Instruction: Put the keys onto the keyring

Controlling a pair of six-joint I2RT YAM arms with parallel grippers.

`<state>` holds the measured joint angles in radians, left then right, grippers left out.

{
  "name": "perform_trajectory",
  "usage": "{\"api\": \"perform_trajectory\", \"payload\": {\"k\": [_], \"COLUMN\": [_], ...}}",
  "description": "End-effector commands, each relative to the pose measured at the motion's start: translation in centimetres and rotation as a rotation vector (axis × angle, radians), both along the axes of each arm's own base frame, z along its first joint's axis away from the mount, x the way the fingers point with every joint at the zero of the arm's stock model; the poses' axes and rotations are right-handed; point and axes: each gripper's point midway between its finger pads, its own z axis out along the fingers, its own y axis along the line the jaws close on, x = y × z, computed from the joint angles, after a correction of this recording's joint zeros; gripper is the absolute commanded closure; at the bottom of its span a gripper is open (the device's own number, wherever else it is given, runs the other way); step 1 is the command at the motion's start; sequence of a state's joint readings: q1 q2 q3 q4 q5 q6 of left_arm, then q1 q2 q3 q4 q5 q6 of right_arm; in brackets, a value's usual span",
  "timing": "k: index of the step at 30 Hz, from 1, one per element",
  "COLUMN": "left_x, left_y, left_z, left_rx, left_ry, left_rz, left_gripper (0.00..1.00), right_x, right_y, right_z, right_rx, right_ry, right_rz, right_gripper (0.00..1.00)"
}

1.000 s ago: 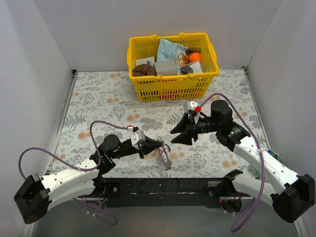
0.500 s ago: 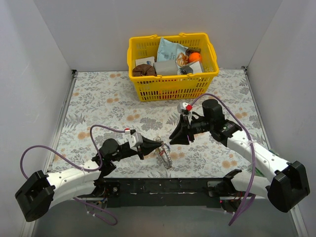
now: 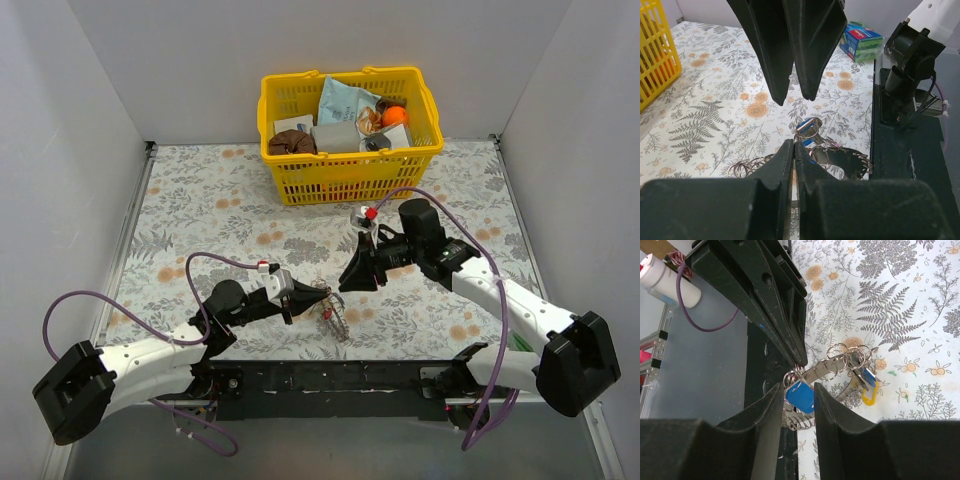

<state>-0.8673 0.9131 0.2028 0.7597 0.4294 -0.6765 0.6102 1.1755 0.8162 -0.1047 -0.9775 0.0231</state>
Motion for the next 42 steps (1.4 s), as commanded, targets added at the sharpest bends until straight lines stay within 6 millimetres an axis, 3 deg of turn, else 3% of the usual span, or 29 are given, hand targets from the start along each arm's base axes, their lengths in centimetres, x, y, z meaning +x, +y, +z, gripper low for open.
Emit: {"api": "perform_trajectory", "payload": {"k": [1, 7, 11, 17, 27, 32, 39, 42], "left_x": [0.2, 0.1, 0.1, 0.0, 0.0, -0.2, -0.6, -0.9], "left_y": [-0.4, -0.4, -0.4, -0.5, -0.5, -0.5, -0.3, -0.3], "left_z": [2.2, 2.3, 2.5, 2.6, 2.6, 2.6, 2.3, 2.4], "left_rx": [-0.028, -0.025, -0.024, -0.022, -0.018, -0.013, -0.001, 0.001], "left_ry": [-0.058, -0.061, -0.057, -0.054, -0.051, -0.052, -0.06, -0.073], "left_rz": [-0.009, -0.01, -0.015, -0.021, -0.023, -0.03, -0.049, -0.058], "left_gripper": [1.0, 1.0, 1.0, 1.0, 1.0, 1.0, 1.0, 1.0], "right_x": [0.3, -0.2, -0.3, -1.0, -0.9, -0.4, -0.6, -1.1], "right_y": [0.8, 1.2, 1.1, 1.0, 1.0, 0.9, 1.5, 1.6], "right_z": [0.8, -0.2, -0.9, -1.1, -1.1, -0.2, 1.4, 0.9], "right_rx": [-0.024, -0.053, -0.073, -0.07, -0.071, -0.05, 0.018, 0.019], "right_ry": [-0.019, -0.014, -0.016, -0.003, -0.025, -0.082, -0.106, -0.073], "right_rz": [0.0, 0.022, 0.04, 0.078, 0.068, 0.035, 0.071, 0.113], "right_gripper": [0.62, 0.65, 0.75, 0.75, 0.66, 0.52, 0.49, 0.49]}}
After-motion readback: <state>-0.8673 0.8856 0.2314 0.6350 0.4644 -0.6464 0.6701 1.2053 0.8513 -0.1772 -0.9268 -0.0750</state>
